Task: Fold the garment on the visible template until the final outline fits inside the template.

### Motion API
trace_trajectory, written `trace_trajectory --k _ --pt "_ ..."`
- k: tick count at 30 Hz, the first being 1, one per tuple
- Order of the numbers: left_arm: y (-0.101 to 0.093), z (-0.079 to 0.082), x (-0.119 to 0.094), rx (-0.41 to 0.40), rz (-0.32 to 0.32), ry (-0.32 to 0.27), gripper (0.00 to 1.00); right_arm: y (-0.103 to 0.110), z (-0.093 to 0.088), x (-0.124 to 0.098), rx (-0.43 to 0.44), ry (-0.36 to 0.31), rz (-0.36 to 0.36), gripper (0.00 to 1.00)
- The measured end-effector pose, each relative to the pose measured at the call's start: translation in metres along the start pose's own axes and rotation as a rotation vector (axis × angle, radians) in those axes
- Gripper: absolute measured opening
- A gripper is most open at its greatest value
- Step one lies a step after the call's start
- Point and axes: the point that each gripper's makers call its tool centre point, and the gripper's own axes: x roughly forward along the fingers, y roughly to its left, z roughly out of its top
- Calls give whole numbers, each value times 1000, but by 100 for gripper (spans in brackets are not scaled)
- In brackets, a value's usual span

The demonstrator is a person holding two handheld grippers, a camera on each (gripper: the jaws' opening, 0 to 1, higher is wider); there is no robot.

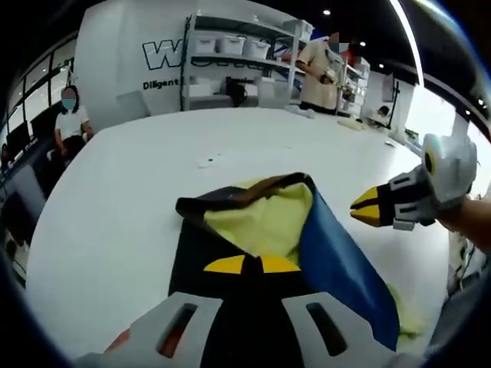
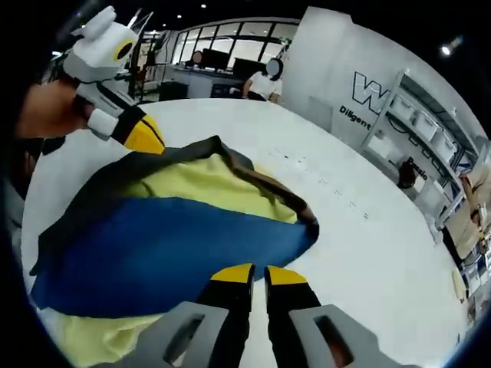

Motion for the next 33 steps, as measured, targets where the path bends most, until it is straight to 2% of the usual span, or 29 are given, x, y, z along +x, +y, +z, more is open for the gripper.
trace_trajectory --k 5,10,14,19,24,26,29,33 --pt "-11 -9 -9 -3 3 10 6 18 -13 -9 27 23 25 0" --pt "-20 -16 -16 1 1 16 7 31 -13 -17 26 18 35 0" --pt "-29 -21 -24 -62 -6 21 9 37 -13 -21 21 16 34 0" --pt "-42 -21 -27 -85 3 15 16 42 -12 -23 46 -2 34 0" --pt "-54 -27 -23 -78 50 55 22 47 -16 -22 53 2 39 0" --pt "-53 -28 -21 -72 84 57 23 47 -16 -22 56 0 37 0" --pt "-56 -29 -18 -82 100 66 27 46 -17 -22 61 -2 35 0" --pt "-54 -38 -10 -59 140 109 30 43 -15 -25 78 -17 33 0"
